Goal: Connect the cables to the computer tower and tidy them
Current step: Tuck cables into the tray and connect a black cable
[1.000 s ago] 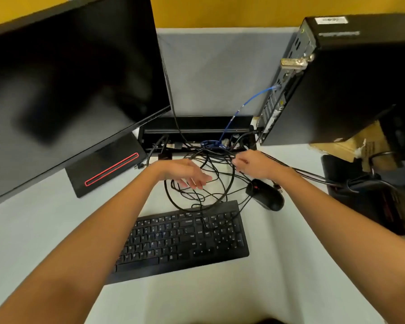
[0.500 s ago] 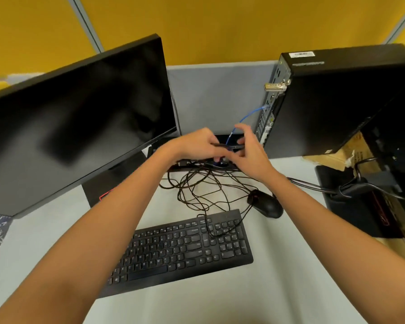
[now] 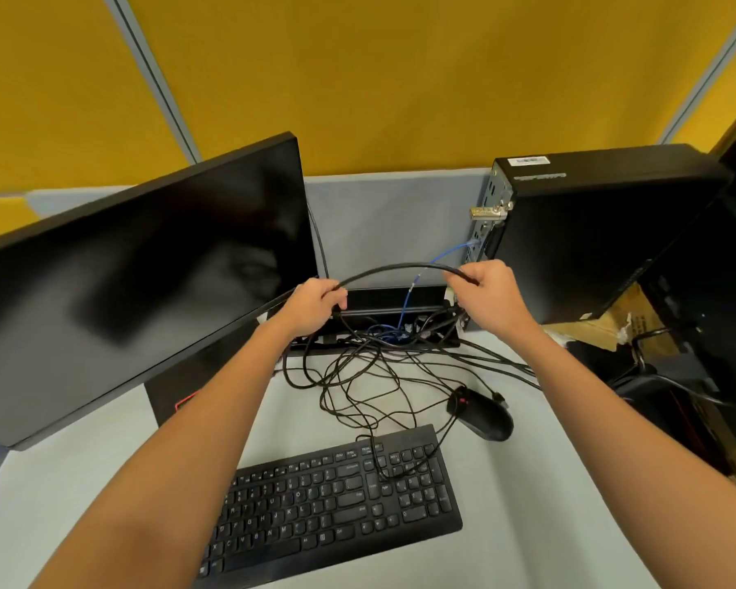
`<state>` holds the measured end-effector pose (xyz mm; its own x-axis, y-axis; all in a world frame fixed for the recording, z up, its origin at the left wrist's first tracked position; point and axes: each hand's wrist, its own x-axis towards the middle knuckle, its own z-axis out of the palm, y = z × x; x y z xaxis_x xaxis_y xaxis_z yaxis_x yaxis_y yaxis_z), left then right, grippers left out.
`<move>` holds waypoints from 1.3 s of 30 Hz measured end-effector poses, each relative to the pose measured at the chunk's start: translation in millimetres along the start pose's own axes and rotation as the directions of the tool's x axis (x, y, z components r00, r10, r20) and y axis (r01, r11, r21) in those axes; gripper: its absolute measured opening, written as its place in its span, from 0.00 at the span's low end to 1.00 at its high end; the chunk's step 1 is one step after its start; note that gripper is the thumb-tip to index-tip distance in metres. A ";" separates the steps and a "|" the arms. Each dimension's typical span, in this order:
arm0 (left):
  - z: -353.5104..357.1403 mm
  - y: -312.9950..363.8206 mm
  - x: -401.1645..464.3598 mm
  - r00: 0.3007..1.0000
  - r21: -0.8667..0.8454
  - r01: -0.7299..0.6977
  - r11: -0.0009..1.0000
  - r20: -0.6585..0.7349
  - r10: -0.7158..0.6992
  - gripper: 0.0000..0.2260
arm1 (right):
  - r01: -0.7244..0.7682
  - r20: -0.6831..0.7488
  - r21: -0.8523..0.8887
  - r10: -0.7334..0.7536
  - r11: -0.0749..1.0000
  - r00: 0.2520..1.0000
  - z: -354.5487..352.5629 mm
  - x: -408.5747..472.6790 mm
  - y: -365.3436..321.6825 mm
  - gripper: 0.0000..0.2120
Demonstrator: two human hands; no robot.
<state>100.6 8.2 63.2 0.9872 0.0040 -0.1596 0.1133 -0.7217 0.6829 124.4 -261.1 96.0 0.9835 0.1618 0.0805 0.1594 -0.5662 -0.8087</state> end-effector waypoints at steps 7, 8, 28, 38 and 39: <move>-30.6 93.0 13.8 0.943 -0.195 -0.275 0.941 -0.244 0.225 0.14 | 0.154 -0.140 -0.038 -0.158 0.987 0.977 -8.6 16.2 -36.7 0.07; -33.7 105.1 14.9 0.931 -0.181 -0.325 0.928 -0.232 0.281 0.14 | 0.210 -0.163 -0.015 -0.209 0.978 0.964 -11.3 19.8 -46.8 0.11; -17.3 120.7 42.5 0.969 0.196 -0.180 0.964 -0.136 0.208 0.13 | 0.127 -0.123 0.041 -0.121 0.991 0.985 -59.9 33.8 -56.3 0.15; -54.4 144.1 28.3 0.959 -0.309 -0.282 0.908 -0.121 0.257 0.04 | -0.401 0.634 0.662 -0.187 0.634 0.750 -75.6 45.4 -41.2 0.40; -59.1 147.2 26.2 0.963 -0.345 -0.268 0.899 -0.108 0.246 0.06 | -0.431 0.673 0.670 -0.252 0.604 0.695 -73.7 47.9 -40.0 0.43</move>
<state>149.8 -57.1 201.6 0.9910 -0.0987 0.0908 -0.1237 -0.4113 0.9031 171.4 -290.3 175.2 0.5859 0.7994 -0.1327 -0.3844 0.1301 -0.9139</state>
